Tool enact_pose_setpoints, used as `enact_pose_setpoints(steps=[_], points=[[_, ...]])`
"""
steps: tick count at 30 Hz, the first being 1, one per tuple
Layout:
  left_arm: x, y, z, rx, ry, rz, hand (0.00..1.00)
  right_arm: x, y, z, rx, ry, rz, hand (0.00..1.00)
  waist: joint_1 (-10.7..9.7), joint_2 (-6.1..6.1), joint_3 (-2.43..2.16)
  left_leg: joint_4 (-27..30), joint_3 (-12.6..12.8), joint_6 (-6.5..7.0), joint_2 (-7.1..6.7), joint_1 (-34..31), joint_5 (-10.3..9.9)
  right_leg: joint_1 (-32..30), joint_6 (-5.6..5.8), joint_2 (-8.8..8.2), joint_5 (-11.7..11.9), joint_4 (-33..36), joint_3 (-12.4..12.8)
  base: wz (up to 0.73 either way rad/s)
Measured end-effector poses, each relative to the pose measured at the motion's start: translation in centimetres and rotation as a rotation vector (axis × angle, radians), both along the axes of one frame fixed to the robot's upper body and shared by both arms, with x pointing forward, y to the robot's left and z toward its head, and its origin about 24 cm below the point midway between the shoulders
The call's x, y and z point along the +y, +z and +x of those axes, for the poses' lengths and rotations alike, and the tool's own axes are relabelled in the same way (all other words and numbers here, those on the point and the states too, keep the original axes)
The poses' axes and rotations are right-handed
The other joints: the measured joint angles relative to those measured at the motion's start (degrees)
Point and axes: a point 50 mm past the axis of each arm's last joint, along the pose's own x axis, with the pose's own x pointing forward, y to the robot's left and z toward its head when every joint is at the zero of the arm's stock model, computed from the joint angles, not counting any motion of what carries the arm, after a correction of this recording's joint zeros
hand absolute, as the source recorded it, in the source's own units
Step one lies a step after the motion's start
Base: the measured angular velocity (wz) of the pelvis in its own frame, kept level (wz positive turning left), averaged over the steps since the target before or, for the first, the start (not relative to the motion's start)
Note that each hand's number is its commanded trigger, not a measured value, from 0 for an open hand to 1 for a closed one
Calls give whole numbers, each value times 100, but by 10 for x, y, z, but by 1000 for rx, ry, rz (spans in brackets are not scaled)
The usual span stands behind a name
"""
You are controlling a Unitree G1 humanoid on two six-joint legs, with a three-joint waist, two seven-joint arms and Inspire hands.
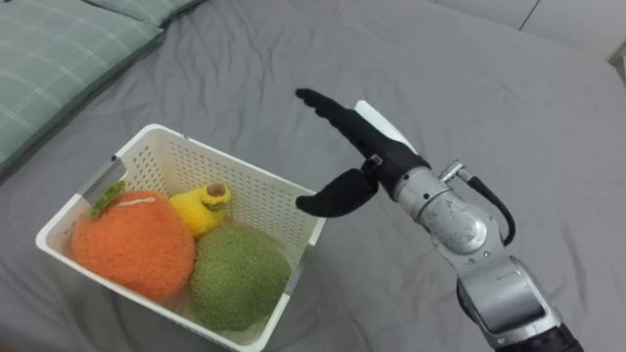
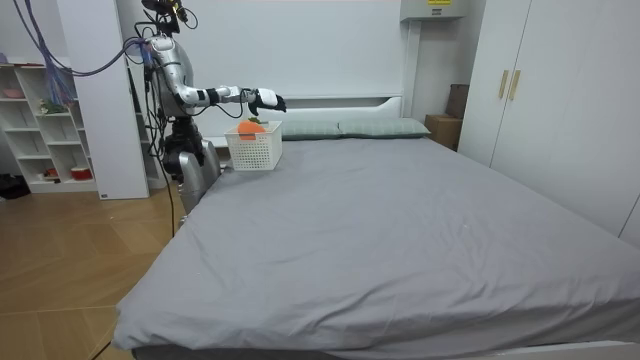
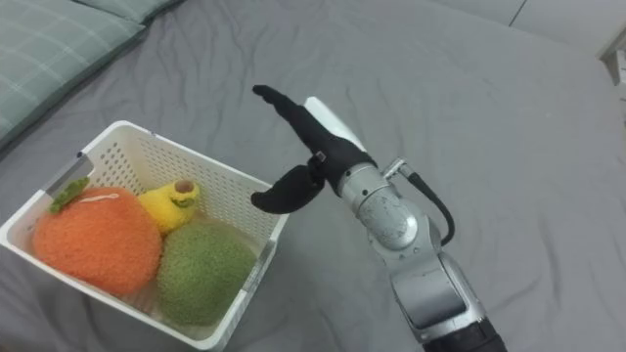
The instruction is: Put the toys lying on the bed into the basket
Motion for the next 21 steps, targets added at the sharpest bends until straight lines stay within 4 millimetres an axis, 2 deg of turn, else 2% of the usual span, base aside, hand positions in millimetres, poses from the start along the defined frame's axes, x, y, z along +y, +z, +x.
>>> enact_pose_setpoints(steps=[1, 3, 6, 10, 14, 19, 21], points=[[-1, 0, 0, -2, 3, 0, 0, -3, -1, -1, 2, -16, 19, 0, -26, 19, -12, -1, 22, 1, 3, 10, -1, 1, -2, -3, 3, 0, 28, -17], [-5, -1, 0, -13, 7, -6, 0, -17, -1, -4, 6, -84, 78, 0, -176, 128, -87, -8, 85, 7, 4, 38, -4, 6, 0, -4, 15, 7, 103, -15], [-5, -1, -5, -22, 24, -5, 0, -34, 4, -6, -11, -152, 171, 0, -409, 261, -166, -44, 203, 8, 20, 108, -5, 19, -6, 11, 18, 29, 236, -21], [-5, -2, -15, -19, 52, 9, 0, -53, 11, -5, -41, -254, 322, 0, -689, 353, -164, -105, 363, 6, 42, 273, -5, 66, -12, 40, 22, 78, 402, -22], [-9, -3, -24, 3, 70, 18, 0, -76, 9, -11, -80, -396, 395, 0, -1043, 335, -158, -93, 386, 6, 42, 261, -5, 34, -18, 38, 26, 108, 415, -4], [-9, -4, -31, 20, 101, 21, 0, -94, 1, -19, -83, -533, 418, 0, -1221, 356, -127, -97, 486, 5, 48, 256, -6, -37, -18, 88, 26, 104, 566, -10], [-8, -4, -33, 23, 109, 24, 0, -105, 1, -23, -102, -604, 422, 0, -1363, 330, -117, -98, 502, 3, 51, 225, -7, -80, -16, 102, 28, 83, 576, -3]])
